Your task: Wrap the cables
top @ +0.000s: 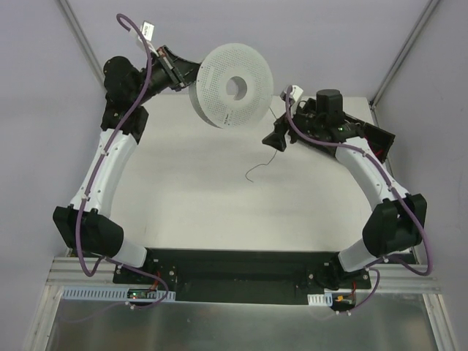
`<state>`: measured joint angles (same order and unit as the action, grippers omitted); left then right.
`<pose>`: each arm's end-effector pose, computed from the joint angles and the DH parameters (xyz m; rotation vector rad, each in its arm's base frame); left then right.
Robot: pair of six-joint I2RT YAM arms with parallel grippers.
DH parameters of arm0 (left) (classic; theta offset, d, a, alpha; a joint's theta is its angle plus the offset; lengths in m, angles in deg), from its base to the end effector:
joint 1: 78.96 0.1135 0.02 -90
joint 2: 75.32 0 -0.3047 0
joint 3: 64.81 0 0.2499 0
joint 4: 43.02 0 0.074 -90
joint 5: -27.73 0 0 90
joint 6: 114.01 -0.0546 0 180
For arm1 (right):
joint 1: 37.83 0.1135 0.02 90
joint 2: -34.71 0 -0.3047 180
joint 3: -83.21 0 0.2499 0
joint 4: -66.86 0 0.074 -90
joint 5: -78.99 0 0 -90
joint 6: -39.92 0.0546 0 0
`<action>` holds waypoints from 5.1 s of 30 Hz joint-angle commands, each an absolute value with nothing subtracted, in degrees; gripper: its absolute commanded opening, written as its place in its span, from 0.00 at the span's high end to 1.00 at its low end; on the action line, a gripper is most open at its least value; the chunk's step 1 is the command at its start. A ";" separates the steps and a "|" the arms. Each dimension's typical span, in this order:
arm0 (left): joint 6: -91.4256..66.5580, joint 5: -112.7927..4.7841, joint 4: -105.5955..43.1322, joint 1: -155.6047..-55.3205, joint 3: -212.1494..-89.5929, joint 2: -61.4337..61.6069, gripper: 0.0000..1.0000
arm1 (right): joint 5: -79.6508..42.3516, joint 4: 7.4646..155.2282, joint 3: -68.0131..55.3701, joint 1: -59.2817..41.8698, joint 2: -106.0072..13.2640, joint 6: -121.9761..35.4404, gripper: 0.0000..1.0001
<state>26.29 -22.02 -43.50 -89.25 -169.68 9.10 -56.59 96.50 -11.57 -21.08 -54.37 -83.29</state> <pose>0.3209 -0.0941 0.5454 0.1978 1.4019 -1.3115 0.3396 0.1429 0.3974 -1.2289 1.4511 0.5921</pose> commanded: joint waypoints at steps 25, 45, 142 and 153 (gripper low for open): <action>36.01 -39.76 -40.03 -88.19 -176.87 7.21 1.00 | -43.44 69.68 -1.70 -20.87 -57.04 -60.11 0.38; 18.28 -61.12 -14.81 -94.42 -173.72 15.21 1.00 | -41.87 114.49 -9.25 1.97 -45.54 -121.07 1.00; 36.98 -21.48 -50.13 -88.10 -162.64 3.87 1.00 | -32.36 63.78 13.42 -6.54 -39.82 -128.21 0.54; 38.04 -22.71 -49.08 -88.10 -162.72 4.40 1.00 | -34.30 70.46 9.55 -6.19 -43.07 -129.45 0.93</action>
